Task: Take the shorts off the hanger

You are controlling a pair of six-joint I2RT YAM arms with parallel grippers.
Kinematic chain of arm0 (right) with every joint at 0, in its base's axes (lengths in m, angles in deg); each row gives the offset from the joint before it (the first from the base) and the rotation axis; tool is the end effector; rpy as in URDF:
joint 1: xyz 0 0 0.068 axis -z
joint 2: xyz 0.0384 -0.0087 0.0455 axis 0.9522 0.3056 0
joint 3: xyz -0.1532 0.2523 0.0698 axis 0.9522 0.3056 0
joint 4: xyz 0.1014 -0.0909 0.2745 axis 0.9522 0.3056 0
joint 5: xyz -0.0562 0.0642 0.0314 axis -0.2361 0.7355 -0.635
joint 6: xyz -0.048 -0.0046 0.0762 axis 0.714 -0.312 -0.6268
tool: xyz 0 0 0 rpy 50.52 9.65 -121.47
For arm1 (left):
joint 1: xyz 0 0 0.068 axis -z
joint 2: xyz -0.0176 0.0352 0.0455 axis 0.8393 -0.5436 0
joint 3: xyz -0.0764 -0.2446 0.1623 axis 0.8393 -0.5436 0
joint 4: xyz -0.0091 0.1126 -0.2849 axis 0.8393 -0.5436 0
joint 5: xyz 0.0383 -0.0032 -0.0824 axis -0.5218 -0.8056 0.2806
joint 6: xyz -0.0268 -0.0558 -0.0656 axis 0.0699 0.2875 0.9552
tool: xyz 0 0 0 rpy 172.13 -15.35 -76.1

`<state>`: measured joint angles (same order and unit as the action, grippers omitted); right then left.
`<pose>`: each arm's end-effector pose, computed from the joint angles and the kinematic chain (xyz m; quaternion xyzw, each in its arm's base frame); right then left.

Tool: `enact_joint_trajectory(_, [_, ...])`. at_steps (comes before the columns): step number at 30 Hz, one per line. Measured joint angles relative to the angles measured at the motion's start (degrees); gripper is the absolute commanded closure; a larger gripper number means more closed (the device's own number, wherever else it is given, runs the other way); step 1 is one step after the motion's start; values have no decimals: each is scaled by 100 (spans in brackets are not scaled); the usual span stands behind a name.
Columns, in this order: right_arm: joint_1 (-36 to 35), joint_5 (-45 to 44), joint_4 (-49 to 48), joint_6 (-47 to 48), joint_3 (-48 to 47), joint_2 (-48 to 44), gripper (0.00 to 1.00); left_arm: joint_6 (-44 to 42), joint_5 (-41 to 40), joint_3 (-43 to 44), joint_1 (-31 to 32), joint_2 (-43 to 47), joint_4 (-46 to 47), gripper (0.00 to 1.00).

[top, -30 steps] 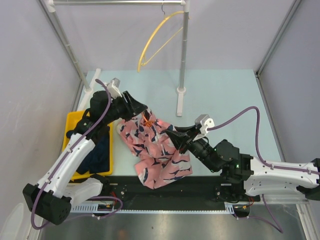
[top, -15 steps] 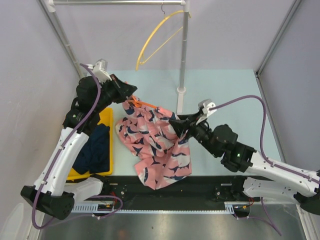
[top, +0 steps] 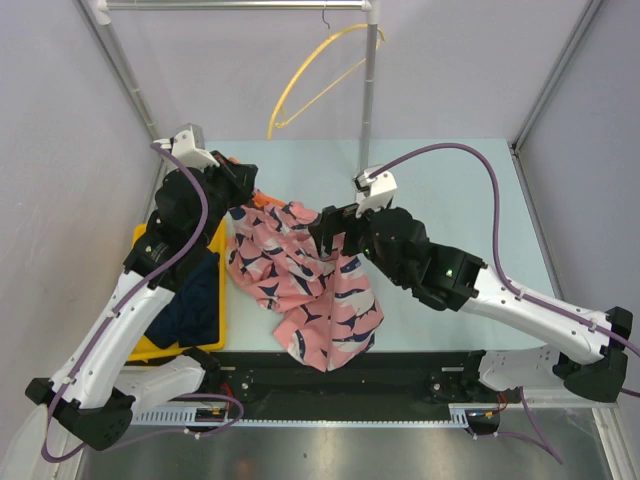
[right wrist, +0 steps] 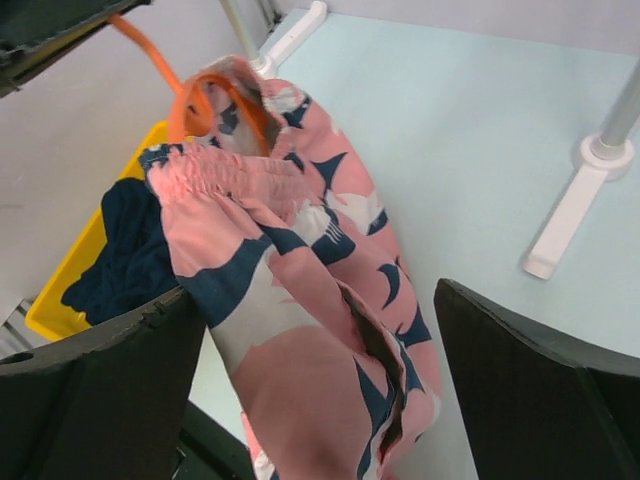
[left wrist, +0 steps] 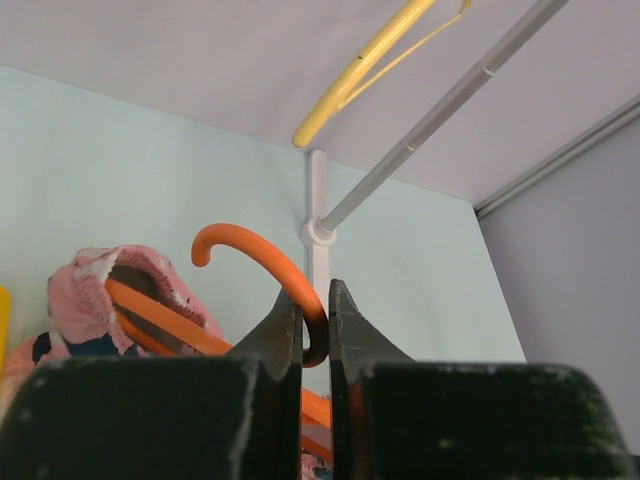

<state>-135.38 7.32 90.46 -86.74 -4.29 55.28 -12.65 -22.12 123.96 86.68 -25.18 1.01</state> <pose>0.1890 0.2886 0.4406 -0.1353 0.7572 0.2606 0.5835 0.2581 -0.1203 0.4803 -0.1131 0.7359 -0.2471 0.6202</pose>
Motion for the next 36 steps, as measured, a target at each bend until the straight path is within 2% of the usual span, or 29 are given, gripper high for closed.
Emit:
enact_joint_trajectory(4, [-345,-160,72,162,-409,337,0,-7,-358,-74,87,105,2,100])
enact_joint_trajectory(12, [-584,-214,254,588,-1762,1504,2,-57,-485,-125,103,109,-76,100])
enact_joint_trajectory(15, [-649,-190,223,688,-2009,1838,11,-90,-485,-133,103,131,-127,100])
enact_joint_trajectory(18, [-619,-120,210,708,-2028,2031,26,-94,-485,-151,103,186,-210,100])
enact_joint_trajectory(19, [-588,-83,203,702,-2028,2092,37,-98,-485,-155,103,212,-227,100])
enact_joint_trajectory(21, [-538,-11,186,667,-2028,2192,41,-114,-490,-160,103,271,-254,100])
enact_joint_trajectory(24, [-525,52,85,675,-2028,2251,38,-133,-520,-210,105,345,-251,100])
enact_joint_trajectory(25, [-527,72,57,678,-2028,2256,33,-133,-531,-223,107,361,-254,100])
enact_joint_trajectory(26, [-538,94,22,693,-2028,2256,33,-131,-533,-245,109,376,-251,100])
enact_joint_trajectory(28, [-531,105,-50,710,-2028,2260,36,-131,-533,-284,109,391,-251,100])
enact_joint_trajectory(33, [-518,129,-177,748,-2074,2352,36,-129,-531,-354,109,393,-258,100])
enact_joint_trajectory(36, [-494,170,-203,750,-2083,2389,43,-125,-529,-385,109,404,-262,100])
